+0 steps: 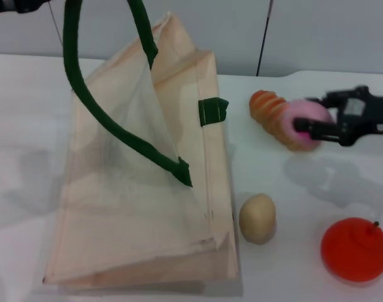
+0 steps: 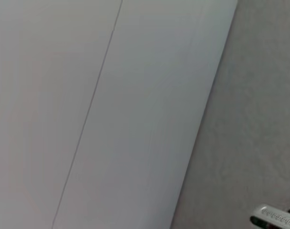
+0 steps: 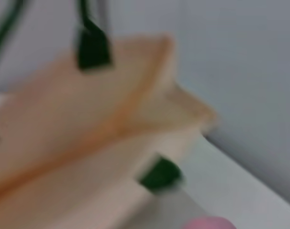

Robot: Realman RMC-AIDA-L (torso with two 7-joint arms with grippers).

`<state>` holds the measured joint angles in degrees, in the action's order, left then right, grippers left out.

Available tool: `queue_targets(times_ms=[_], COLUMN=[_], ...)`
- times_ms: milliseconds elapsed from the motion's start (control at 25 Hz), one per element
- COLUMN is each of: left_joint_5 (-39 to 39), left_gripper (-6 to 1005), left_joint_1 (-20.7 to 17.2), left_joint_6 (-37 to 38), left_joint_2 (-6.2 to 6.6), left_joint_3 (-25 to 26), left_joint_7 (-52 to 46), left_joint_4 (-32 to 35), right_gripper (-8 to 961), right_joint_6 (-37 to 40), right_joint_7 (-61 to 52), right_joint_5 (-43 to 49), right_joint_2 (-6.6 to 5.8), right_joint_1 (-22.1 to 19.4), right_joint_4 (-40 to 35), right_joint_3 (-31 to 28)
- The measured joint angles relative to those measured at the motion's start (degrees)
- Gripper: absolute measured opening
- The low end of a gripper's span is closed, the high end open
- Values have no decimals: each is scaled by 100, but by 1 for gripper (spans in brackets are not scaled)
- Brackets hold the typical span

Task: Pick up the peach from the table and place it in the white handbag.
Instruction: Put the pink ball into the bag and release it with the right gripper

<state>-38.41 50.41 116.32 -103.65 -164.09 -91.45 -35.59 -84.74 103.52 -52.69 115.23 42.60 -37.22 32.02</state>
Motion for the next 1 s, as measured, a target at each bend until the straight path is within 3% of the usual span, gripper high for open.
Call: queue_targets(times_ms=[200,480,1000], left_joint_5=[55,68,71], left_gripper=[155,162,175], left_joint_1=[146,241,299], left_joint_6=[11,4,-13], left_joint_2=[18,23,-4], left_joint_3=[0,0,0], left_joint_7=[-29,-58,-57], left_joint_4=[16,21,35], right_gripper=[482,477,473], right_joint_6=[-282,-285,-9], right_joint_7=[86,415,659], right_joint_5=[-132,-153,-220], right_joint_2=[36,59,127], right_joint_1=[417,1134,1807], right_joint_4=[260,1171,1983], right_joint_3=[181,731,814])
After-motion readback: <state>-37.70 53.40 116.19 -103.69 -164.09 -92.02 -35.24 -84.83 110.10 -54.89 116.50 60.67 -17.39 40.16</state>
